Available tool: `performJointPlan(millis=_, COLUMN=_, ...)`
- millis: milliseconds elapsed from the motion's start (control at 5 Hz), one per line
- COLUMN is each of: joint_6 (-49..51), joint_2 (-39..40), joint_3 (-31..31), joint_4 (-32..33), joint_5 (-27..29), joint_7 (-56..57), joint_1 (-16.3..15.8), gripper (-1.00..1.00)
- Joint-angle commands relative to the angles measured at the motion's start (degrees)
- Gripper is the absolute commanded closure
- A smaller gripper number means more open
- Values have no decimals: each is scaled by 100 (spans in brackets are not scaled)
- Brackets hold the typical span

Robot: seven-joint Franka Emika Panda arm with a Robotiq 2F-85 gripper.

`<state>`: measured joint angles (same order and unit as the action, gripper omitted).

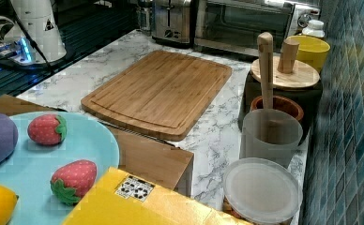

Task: Turn on the toaster.

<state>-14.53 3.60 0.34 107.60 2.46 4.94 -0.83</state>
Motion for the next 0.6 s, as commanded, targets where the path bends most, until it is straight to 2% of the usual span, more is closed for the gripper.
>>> performJointPlan(millis=200, joint_6=-53, joint_2=-35, joint_3=93, joint_4=112, joint_5=-65, joint_7=274, joint_1=-86, gripper=100)
performJointPlan(millis=600, joint_6=-279, joint_2=-250, joint_3=412, joint_4=624, joint_5=128, joint_7=677, joint_1=-382, gripper=100)
